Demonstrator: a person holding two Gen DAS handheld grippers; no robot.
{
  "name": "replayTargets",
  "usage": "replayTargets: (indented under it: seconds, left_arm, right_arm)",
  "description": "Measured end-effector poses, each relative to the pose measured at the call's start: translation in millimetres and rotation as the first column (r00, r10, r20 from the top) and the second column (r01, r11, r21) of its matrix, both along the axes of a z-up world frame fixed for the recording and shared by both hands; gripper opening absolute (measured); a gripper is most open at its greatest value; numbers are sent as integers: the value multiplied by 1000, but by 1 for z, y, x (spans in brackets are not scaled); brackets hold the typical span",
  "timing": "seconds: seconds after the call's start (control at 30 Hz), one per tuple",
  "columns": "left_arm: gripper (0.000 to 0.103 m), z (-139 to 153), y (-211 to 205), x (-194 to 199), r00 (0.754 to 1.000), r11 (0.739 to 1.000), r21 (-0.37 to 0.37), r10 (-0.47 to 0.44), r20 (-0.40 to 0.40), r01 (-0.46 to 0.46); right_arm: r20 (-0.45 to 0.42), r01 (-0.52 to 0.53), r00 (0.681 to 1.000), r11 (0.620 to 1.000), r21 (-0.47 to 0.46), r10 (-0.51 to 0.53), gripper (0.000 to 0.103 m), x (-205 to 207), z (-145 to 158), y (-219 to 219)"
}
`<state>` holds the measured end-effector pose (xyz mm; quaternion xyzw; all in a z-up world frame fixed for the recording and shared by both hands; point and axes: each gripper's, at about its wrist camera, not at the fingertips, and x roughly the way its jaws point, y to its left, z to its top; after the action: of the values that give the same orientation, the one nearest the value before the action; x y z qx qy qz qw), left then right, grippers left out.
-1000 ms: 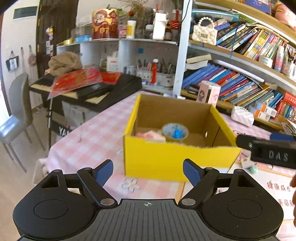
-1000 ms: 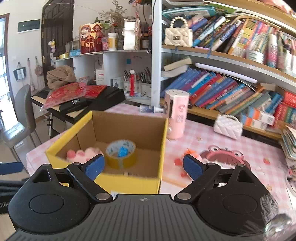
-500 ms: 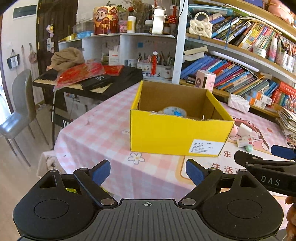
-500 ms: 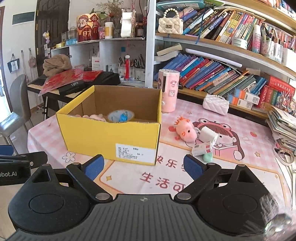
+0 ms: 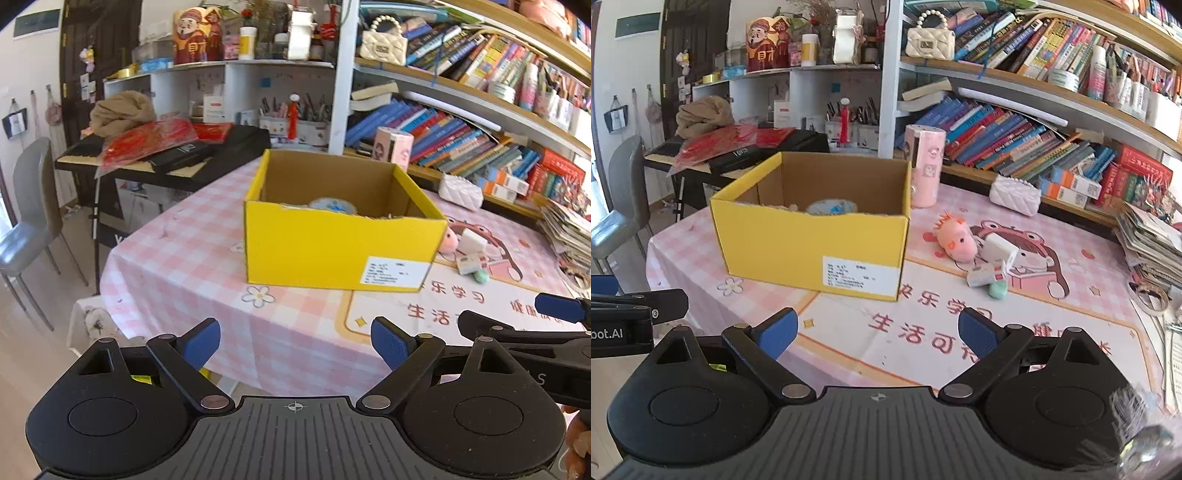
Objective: Organize objects
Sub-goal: 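Move both grippers toward the small pink pig and white items on the mat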
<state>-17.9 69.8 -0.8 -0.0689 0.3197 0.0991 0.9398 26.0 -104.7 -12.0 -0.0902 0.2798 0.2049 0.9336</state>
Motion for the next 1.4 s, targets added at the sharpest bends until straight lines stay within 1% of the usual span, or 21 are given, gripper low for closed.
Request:
replayTargets:
  seconds: [0.1,0.23,0.57,0.83,1.2,1.4]
  left_arm:
    - [91,-3,-4,-1,1000,1000,-4,-20,-6,19]
    - [91,-5,-9,0,999,999,-14,-45,-15,44]
    - [91,-7,-27,10,991,992,-17,-129,-24,129]
    - [91,-10,-44,21,980,981,-18,-196,-35,195]
    - [91,-11,-73,46,964,965,-11,-263,-45,263]
    - [91,-10,-84,62,961,962,-12,-273,-48,272]
  right_arm:
    - [-2,25,1000,999,-25,-25,94,-3,-3,-3]
    - [-5,52,999,998,-35,-52,94,-7,-5,-11]
    - [-22,130,991,991,-32,-131,94,-7,-7,-34]
    - [-57,187,980,982,-22,-188,94,-3,-11,-54]
    - [-74,251,965,968,-22,-252,94,11,-14,-82]
    - [-82,263,961,964,-24,-265,94,27,-13,-92]
